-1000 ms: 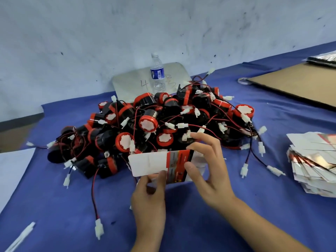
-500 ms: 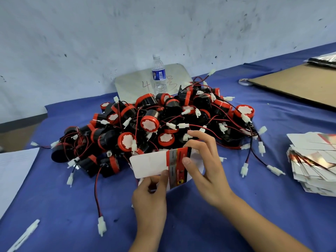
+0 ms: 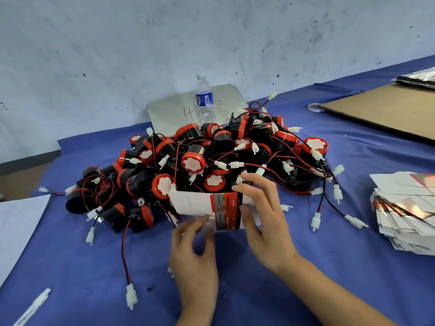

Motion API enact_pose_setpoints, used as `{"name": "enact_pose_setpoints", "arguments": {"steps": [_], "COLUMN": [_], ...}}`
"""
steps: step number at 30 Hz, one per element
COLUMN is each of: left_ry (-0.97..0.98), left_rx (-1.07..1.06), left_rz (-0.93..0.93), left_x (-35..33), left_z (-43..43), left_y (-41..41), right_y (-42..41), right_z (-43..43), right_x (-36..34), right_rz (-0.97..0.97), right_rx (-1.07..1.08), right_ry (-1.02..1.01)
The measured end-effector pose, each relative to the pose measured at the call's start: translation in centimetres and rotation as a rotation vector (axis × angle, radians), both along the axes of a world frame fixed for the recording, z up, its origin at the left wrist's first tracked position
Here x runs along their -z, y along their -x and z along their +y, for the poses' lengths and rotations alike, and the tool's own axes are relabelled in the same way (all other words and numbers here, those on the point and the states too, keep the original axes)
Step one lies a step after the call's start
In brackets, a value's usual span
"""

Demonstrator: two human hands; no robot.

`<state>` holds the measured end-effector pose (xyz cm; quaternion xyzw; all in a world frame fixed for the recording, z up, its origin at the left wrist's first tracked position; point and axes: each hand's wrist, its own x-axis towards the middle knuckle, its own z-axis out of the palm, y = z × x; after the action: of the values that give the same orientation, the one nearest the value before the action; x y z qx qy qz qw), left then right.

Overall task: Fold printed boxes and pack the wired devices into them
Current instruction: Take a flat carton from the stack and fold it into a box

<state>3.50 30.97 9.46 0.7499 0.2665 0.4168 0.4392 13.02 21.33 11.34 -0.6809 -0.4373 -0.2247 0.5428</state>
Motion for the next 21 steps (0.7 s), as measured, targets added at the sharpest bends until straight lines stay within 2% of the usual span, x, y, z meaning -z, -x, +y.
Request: {"name": "enact_pose_setpoints", "arguments": {"steps": [2, 4, 7, 13, 15, 17, 19, 21], "left_ry": [-0.002, 0.093, 0.28, 0.349, 0.421, 0.495, 0.544, 0.555], "left_rx": [0.109, 0.206, 0.264, 0.404, 0.456, 0.44, 0.381, 0.3], "left_rz": [0.052, 0.066, -0.036, -0.06, -0.08, -0.101, -0.148, -0.218], "left_x": [0.2, 0.3, 0.2, -0.5, -0.7, -0.6, -0.4, -0.1], "left_z": [-0.3, -0.5, -0.2, -0.4, -0.8, -1.3, -1.6, -1.7], "left_y": [-0.2, -0.4, -0.5, -0.3, -0.1, 0.1, 0.1, 0.0], "right_y": [0.1, 0.2, 0.1, -0.2, -0.6, -1.2, -1.6, -1.7], "right_z": [0.0, 0.0, -0.1, 0.0, -0.2, -0.4, -0.3, -0.2], "right_x": [0.0, -0.1, -0.1, 0.0, 0.0, 0.3, 0.8, 0.9], "right_rz": [0.014, 0.025, 0.011, -0.025, 0.056, 0.17, 0.335, 0.557], "right_rx": [-0.019, -0.033, -0.009, 0.19, 0.23, 0.247, 0.139, -0.029], "right_ry": [-0.002, -0.003, -0.002, 0.072, 0.124, 0.305, 0.499, 0.527]}}
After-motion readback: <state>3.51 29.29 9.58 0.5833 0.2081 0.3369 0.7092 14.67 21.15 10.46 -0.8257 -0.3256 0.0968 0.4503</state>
